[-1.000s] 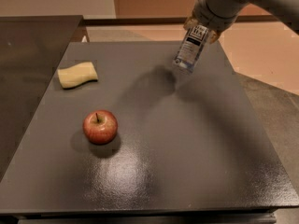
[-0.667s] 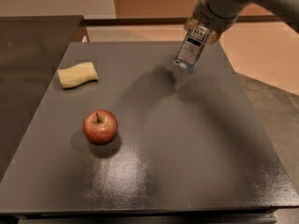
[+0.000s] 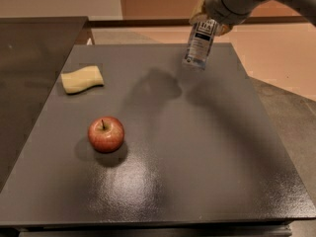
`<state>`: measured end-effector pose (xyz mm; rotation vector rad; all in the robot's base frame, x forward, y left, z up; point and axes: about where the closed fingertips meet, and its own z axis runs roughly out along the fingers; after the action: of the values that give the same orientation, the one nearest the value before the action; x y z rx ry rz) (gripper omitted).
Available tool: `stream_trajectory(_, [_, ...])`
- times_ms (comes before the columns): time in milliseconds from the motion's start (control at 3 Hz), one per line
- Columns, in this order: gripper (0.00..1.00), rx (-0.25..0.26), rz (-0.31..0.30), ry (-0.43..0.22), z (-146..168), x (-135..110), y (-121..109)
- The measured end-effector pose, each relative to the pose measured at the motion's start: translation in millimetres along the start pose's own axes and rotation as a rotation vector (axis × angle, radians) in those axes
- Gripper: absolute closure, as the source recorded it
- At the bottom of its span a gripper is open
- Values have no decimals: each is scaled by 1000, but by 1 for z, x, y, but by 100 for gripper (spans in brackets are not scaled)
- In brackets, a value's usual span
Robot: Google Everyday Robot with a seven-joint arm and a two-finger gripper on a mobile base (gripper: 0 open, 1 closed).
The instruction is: Place blue plastic bottle upright
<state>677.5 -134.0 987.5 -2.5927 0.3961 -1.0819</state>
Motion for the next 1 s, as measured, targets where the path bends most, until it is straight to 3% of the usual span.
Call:
stream_trajectory(333, [100, 106, -112, 37, 1, 5, -16])
stream_trajectory(1000, [100, 266, -364, 201, 4, 1, -35])
